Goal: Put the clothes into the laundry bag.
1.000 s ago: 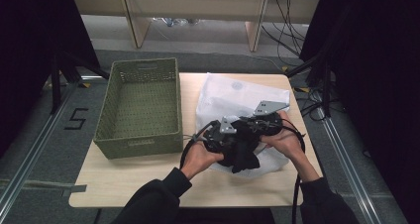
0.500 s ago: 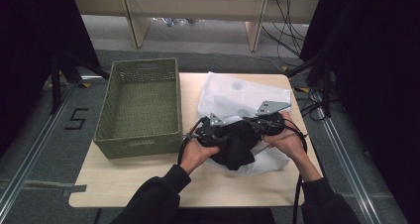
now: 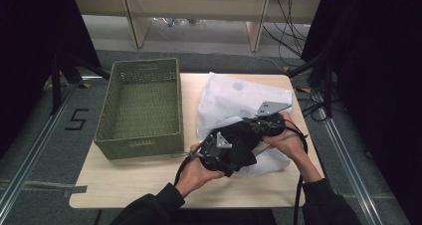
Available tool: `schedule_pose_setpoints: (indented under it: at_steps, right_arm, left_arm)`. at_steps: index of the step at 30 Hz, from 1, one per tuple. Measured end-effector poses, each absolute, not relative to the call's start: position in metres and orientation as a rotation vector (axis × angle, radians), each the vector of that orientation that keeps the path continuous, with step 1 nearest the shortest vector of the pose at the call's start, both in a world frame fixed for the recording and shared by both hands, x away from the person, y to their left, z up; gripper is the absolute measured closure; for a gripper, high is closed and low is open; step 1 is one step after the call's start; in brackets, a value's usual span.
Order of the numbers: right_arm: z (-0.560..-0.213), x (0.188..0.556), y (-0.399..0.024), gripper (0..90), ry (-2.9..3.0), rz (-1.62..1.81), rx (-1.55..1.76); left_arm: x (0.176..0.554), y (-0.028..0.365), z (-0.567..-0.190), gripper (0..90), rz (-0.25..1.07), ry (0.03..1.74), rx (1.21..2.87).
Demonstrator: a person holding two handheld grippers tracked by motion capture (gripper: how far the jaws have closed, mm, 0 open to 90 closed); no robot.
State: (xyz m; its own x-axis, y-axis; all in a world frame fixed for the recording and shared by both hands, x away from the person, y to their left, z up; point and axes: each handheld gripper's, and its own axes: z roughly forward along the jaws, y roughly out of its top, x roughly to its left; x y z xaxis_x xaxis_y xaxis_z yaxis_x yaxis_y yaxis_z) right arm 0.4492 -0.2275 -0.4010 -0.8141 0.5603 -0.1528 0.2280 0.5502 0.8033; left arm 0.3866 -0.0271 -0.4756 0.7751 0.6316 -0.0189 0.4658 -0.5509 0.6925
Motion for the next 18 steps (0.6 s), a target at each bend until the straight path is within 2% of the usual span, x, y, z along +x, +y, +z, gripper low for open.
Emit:
schedule_pose_setpoints:
  at_steps: [1, 3, 5, 7, 10, 14, 18]
  right_arm:
    - [-0.401, 0.448, -0.227, 89.7, 2.397, 1.159, 0.656]
    - [-0.4, 0.446, -0.226, 89.8, 2.409, 1.154, 0.651]
    - [-0.399, 0.444, -0.225, 89.9, 2.414, 1.158, 0.623]
    - [-0.397, 0.441, -0.224, 90.0, 2.403, 1.173, 0.618]
    - [-0.392, 0.433, -0.221, 90.0, 2.422, 1.179, 0.578]
    - [-0.387, 0.426, -0.215, 90.0, 2.417, 1.187, 0.575]
    - [-0.388, 0.418, -0.214, 90.0, 2.442, 1.194, 0.563]
  left_arm:
    - [0.392, -0.03, -0.482, 26.4, 0.319, 0.826, 2.261]
    - [0.399, -0.031, -0.485, 52.6, 0.345, 0.79, 2.254]
    - [0.407, -0.03, -0.483, 71.4, 0.373, 0.795, 2.22]
    - [0.416, -0.026, -0.479, 80.8, 0.415, 0.826, 2.192]
    - [0.424, -0.02, -0.475, 84.3, 0.454, 0.846, 2.173]
    - [0.43, -0.021, -0.462, 84.3, 0.474, 0.882, 2.044]
    - [0.428, -0.024, -0.46, 82.2, 0.501, 0.841, 2.074]
